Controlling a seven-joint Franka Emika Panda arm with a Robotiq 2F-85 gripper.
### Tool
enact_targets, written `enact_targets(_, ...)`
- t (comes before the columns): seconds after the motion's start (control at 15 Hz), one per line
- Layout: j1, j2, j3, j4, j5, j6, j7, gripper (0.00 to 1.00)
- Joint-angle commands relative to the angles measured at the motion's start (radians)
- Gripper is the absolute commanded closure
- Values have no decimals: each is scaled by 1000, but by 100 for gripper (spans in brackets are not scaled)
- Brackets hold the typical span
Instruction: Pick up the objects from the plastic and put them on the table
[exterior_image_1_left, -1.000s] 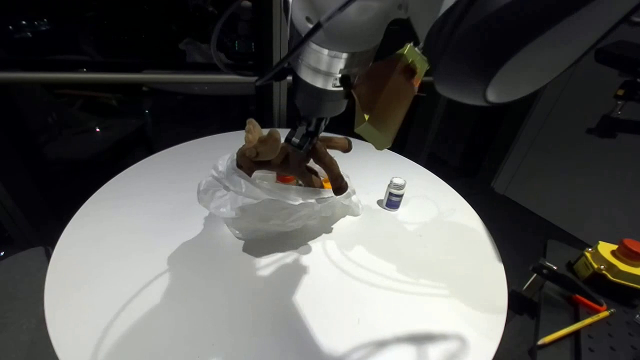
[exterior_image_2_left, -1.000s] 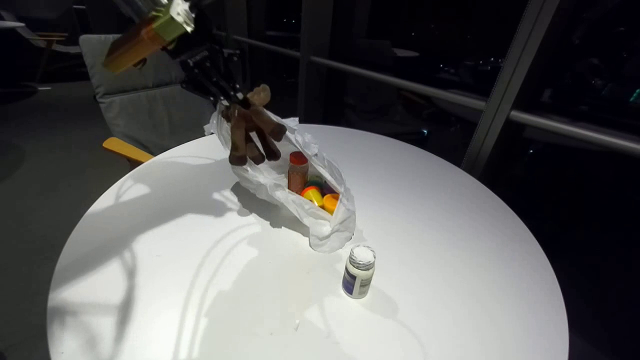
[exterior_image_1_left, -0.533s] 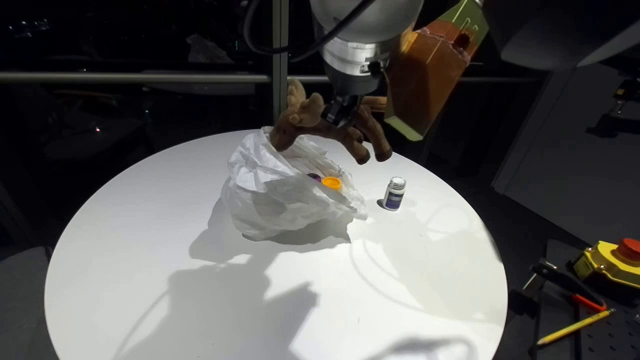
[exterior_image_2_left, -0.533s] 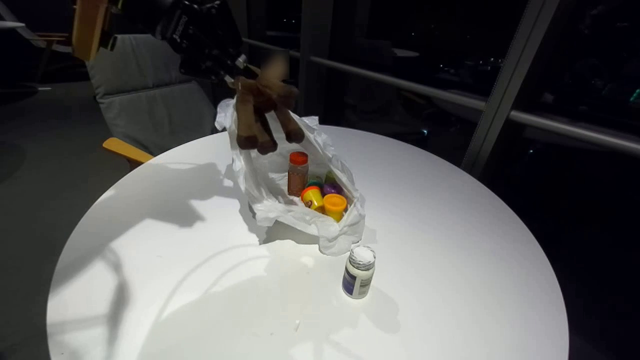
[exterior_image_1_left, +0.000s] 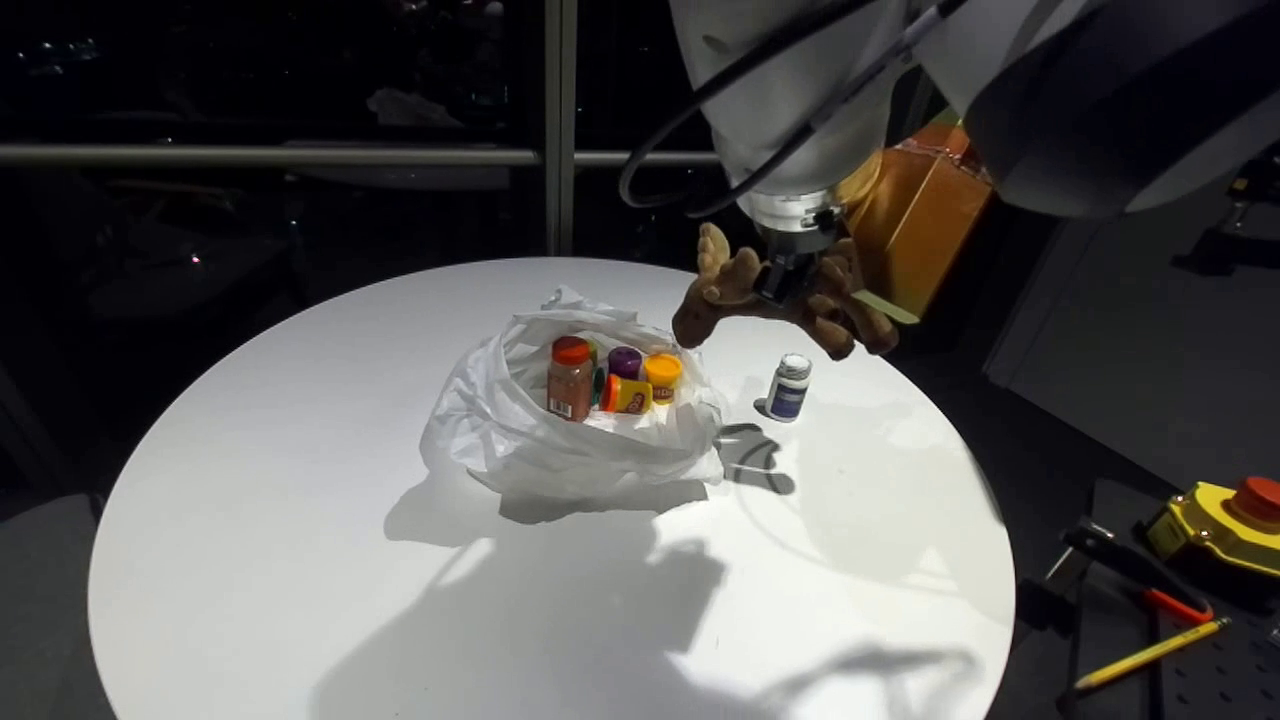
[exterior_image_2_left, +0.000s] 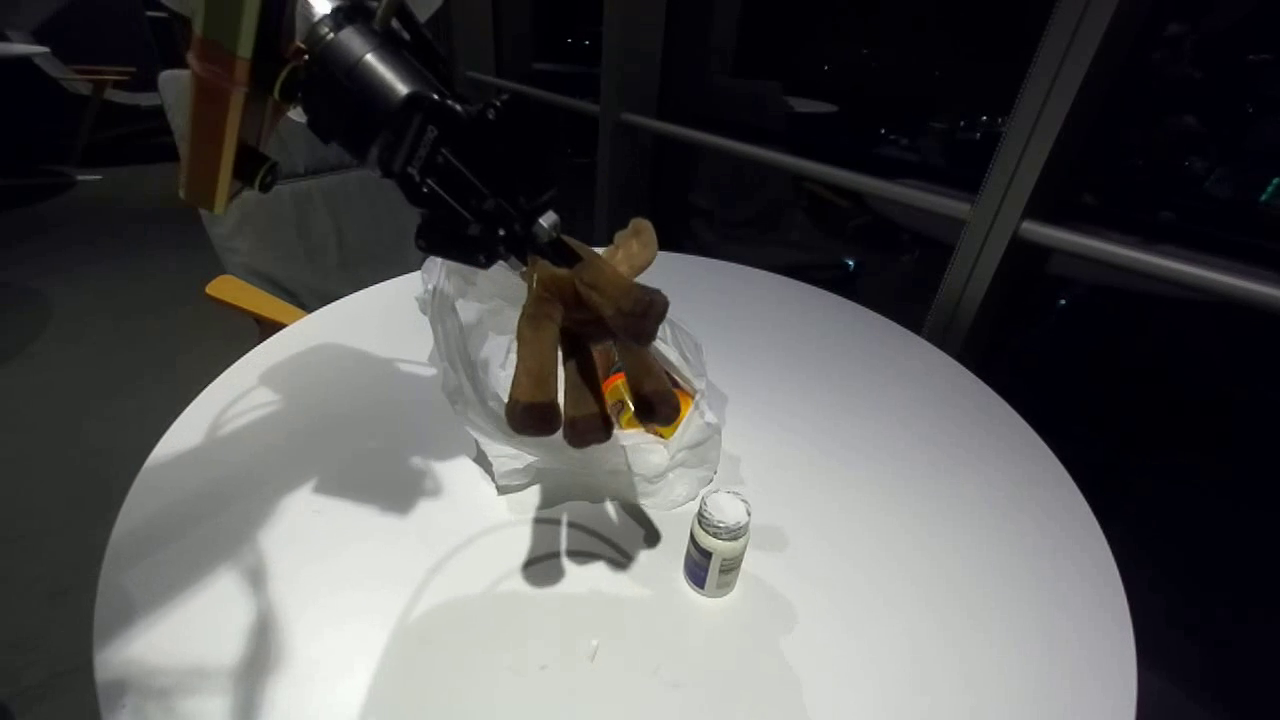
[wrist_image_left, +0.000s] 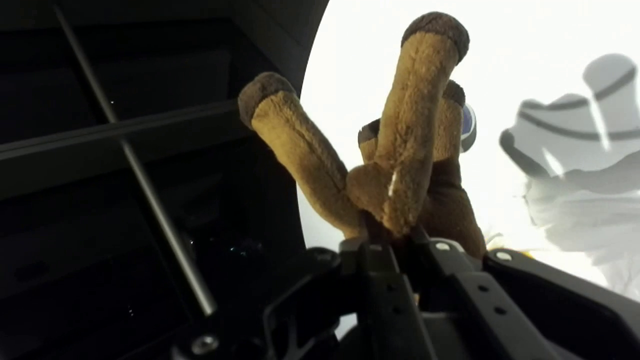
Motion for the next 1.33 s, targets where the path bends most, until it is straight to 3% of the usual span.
enact_targets(0.0,-87,-71,69,-80,102,58,-138,97)
enact_targets(0.4,-180,-130,60,-242,226,286,-406,97)
enact_targets(0.8,-241,-42,30,-267,172,384,-435,97)
enact_targets(0.93,-248,-37,26,-265,181,399,-450,63)
enact_targets(1.27,-239,-76,38,-231,218,408,-457,24)
